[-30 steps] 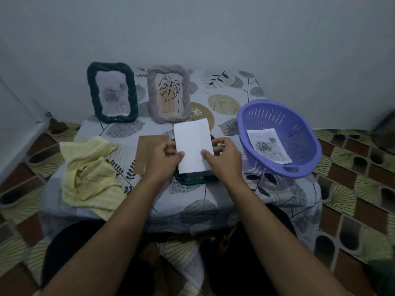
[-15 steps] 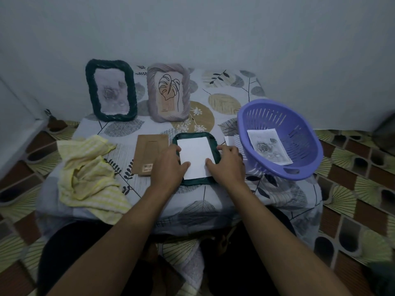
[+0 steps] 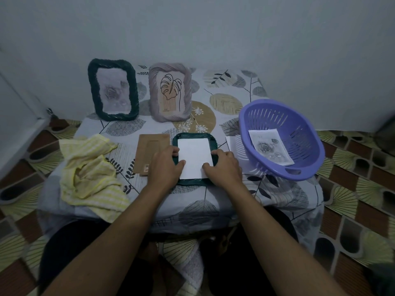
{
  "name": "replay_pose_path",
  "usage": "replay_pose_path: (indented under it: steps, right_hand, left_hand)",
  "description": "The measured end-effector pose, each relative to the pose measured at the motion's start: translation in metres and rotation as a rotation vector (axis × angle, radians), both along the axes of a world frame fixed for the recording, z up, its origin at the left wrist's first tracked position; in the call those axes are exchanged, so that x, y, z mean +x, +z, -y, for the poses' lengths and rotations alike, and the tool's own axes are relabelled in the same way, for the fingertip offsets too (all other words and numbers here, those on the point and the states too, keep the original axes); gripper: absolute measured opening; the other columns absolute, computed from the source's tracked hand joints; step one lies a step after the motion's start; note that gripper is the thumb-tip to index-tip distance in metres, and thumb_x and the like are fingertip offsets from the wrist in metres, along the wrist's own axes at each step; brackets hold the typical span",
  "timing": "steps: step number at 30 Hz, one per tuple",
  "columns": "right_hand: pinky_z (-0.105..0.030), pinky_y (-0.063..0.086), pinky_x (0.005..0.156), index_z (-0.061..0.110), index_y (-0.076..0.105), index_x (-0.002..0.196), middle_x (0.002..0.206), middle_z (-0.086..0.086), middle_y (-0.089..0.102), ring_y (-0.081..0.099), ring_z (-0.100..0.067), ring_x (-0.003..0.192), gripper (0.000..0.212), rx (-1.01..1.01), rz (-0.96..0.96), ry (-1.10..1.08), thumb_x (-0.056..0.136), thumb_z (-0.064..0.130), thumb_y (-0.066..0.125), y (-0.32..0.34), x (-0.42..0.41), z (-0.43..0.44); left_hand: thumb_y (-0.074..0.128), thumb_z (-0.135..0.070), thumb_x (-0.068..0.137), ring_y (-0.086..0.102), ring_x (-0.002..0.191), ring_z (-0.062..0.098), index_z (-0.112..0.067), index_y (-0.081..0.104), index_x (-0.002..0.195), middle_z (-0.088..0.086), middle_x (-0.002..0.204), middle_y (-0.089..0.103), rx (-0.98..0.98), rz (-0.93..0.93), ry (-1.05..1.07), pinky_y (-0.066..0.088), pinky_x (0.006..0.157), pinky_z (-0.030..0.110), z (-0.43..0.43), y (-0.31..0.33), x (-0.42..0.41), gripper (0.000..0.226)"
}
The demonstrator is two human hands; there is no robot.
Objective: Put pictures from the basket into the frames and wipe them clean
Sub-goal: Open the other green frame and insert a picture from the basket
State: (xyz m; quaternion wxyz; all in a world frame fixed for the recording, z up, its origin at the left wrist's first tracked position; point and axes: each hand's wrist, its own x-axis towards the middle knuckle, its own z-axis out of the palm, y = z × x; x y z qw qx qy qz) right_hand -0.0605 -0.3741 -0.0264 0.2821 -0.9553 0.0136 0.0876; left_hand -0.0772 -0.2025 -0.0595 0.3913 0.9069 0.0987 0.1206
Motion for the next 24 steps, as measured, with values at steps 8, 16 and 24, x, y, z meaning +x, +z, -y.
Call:
replay_pose_path:
  steps: [8,16,24]
  right_hand:
    - [-0.043,0.034,0.105,0.022,0.046,0.140,0.141,-0.006,0.039,0.040,-0.031,0.129,0.055,-0.013,0.024,0.013,0.088,0.038,0.058,0.0017,-0.0037,-0.0005]
    - [-0.043,0.034,0.106,0.021,0.044,0.143,0.143,-0.007,0.039,0.039,-0.031,0.131,0.058,-0.017,0.023,0.023,0.089,0.039,0.057,0.0024,-0.0025,-0.0030]
    - [-0.043,0.034,0.105,0.020,0.046,0.140,0.141,-0.006,0.040,0.039,-0.030,0.130,0.057,-0.010,0.040,0.017,0.088,0.040,0.059,0.0018,-0.0030,-0.0028]
  left_hand:
    - [0.072,-0.027,0.084,0.061,0.108,0.021,-0.024,0.065,0.120,-0.007,0.111,0.070,0.026,-0.011,0.020,0.052,0.092,0.047,-0.0004,0.0000,0.0008,0.036]
    - [0.072,-0.025,0.086,0.062,0.105,0.019,-0.019,0.067,0.119,-0.003,0.112,0.071,0.029,0.000,0.036,0.053,0.091,0.042,-0.0007,0.0005,0.0030,0.033]
    - [0.070,-0.023,0.088,0.064,0.104,0.018,-0.014,0.068,0.118,0.000,0.112,0.072,-0.010,0.015,0.023,0.053,0.091,0.038,-0.0006,0.0050,0.0001,0.031]
